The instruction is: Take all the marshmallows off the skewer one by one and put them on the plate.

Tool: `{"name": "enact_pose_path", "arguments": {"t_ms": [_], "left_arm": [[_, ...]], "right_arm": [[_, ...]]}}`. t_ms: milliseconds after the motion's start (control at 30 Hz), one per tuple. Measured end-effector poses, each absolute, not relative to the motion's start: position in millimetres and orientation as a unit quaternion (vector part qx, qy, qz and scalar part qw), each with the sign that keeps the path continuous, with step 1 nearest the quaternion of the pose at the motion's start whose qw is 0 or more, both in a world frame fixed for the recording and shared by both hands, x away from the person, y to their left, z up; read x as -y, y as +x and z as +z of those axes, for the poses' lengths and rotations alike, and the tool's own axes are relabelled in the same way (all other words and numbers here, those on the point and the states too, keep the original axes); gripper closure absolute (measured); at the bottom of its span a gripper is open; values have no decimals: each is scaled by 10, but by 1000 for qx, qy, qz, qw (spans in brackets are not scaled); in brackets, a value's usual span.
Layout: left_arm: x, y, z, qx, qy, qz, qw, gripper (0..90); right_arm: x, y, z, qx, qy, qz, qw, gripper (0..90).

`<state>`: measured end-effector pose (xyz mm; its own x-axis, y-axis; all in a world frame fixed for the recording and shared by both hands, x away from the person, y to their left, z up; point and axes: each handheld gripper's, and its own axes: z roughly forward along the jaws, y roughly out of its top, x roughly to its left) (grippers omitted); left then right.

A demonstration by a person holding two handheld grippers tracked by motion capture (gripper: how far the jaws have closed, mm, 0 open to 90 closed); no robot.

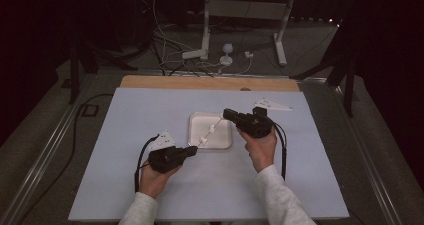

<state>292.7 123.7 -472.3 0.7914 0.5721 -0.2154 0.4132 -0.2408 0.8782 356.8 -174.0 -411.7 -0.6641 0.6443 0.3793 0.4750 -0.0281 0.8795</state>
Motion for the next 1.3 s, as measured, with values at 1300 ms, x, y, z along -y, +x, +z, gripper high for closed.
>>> {"name": "enact_pose_path", "arguments": {"t_ms": [1300], "left_arm": [[-1352,2960,-4771,-331,799,67,498,900]], "right_arm": [[1660,3617,-4195,-721,421,536,126,900]]}}
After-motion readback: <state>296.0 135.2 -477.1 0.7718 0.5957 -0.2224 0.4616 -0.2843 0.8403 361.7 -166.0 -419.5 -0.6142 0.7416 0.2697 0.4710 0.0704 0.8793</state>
